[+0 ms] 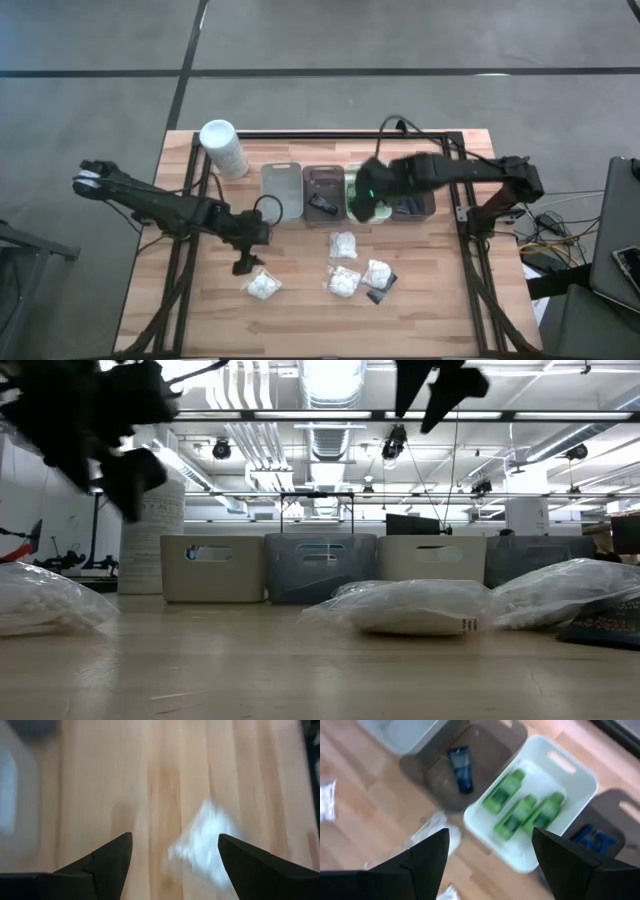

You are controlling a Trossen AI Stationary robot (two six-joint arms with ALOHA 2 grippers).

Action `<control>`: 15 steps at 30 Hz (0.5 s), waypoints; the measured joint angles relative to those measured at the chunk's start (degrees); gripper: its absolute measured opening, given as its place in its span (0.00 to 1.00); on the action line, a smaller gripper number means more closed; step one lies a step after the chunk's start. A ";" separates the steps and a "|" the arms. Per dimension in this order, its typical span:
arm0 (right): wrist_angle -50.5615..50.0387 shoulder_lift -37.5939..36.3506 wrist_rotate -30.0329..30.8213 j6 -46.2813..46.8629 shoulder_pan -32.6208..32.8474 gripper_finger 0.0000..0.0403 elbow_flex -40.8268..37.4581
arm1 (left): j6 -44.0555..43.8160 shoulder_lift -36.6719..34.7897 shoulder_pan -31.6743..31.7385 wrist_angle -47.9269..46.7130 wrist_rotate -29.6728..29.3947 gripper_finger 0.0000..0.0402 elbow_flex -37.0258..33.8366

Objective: Pick & Place Travel size toiletries
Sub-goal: Put the cotton pack into the gray bin

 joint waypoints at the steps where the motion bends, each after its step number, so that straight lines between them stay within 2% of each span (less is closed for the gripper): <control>1: -0.35 -0.37 0.68 1.82 2.04 0.70 -0.55 | -0.13 -0.02 -0.77 -1.98 0.81 0.74 -0.06; 4: -1.61 -0.60 1.43 7.49 7.36 0.70 -2.08 | 1.11 -0.16 -4.38 -7.28 3.10 0.74 -0.06; 7: -3.81 0.04 1.91 12.14 11.39 0.69 -2.97 | 4.23 -0.03 -10.47 -8.37 1.61 0.74 -0.01; 9: -5.23 0.31 2.49 14.65 13.29 0.68 -3.18 | 6.20 0.42 -16.01 -8.50 -3.35 0.74 -0.01; 11: -6.10 0.96 3.51 16.98 14.82 0.68 -3.31 | 7.09 1.47 -21.46 -8.29 -11.24 0.74 -0.01; 13: -7.03 1.11 3.69 18.64 15.76 0.67 -3.38 | 5.33 2.87 -26.55 -7.92 -18.63 0.74 -0.01; 15: -7.52 1.26 3.83 19.80 16.21 0.66 -3.44 | 2.40 4.66 -30.26 -6.69 -22.14 0.74 0.14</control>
